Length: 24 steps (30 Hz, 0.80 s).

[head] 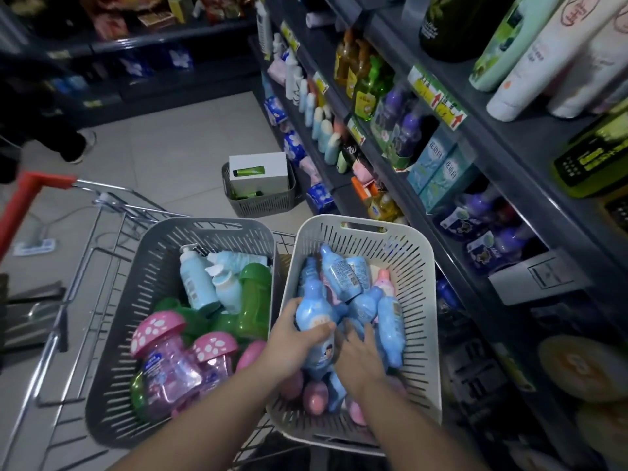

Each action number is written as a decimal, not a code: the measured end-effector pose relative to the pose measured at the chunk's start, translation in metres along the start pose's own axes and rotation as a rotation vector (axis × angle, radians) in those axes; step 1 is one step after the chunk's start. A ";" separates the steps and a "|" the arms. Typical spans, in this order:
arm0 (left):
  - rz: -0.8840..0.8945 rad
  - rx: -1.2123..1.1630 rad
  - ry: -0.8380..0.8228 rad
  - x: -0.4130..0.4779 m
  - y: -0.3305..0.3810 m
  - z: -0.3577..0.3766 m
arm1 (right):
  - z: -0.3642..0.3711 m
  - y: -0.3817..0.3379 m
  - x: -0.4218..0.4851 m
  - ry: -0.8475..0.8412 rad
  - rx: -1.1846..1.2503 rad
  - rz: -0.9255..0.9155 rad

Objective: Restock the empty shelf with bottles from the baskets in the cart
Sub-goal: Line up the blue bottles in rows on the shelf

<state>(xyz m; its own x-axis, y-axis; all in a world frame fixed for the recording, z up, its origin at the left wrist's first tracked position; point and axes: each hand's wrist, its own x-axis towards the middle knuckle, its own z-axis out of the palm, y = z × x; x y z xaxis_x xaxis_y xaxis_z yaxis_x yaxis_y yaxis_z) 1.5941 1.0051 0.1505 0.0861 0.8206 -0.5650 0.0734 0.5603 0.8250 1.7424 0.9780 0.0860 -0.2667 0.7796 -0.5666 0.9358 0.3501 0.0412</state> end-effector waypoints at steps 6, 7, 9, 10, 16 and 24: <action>-0.006 -0.043 -0.017 0.000 -0.002 -0.001 | 0.000 0.025 -0.003 0.127 0.210 0.106; -0.005 -0.076 -0.015 -0.001 -0.001 -0.002 | 0.002 0.030 -0.007 0.233 0.441 0.216; -0.016 -0.165 -0.002 -0.001 0.001 -0.005 | -0.003 0.039 -0.020 0.414 1.055 0.427; -0.023 -0.217 0.006 0.000 0.002 -0.006 | -0.006 0.042 -0.026 0.479 1.339 0.489; -0.026 -0.296 -0.140 0.005 0.022 -0.003 | -0.041 0.048 -0.046 0.669 2.334 0.355; 0.106 -0.131 -0.339 0.000 0.069 0.024 | -0.073 0.043 -0.084 0.648 2.177 0.221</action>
<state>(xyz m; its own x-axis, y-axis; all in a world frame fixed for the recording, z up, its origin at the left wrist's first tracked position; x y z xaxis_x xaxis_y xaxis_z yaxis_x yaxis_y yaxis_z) 1.6230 1.0407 0.2070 0.4120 0.8031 -0.4303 -0.0791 0.5020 0.8612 1.7883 0.9657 0.1959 0.2458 0.8786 -0.4095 -0.4087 -0.2891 -0.8657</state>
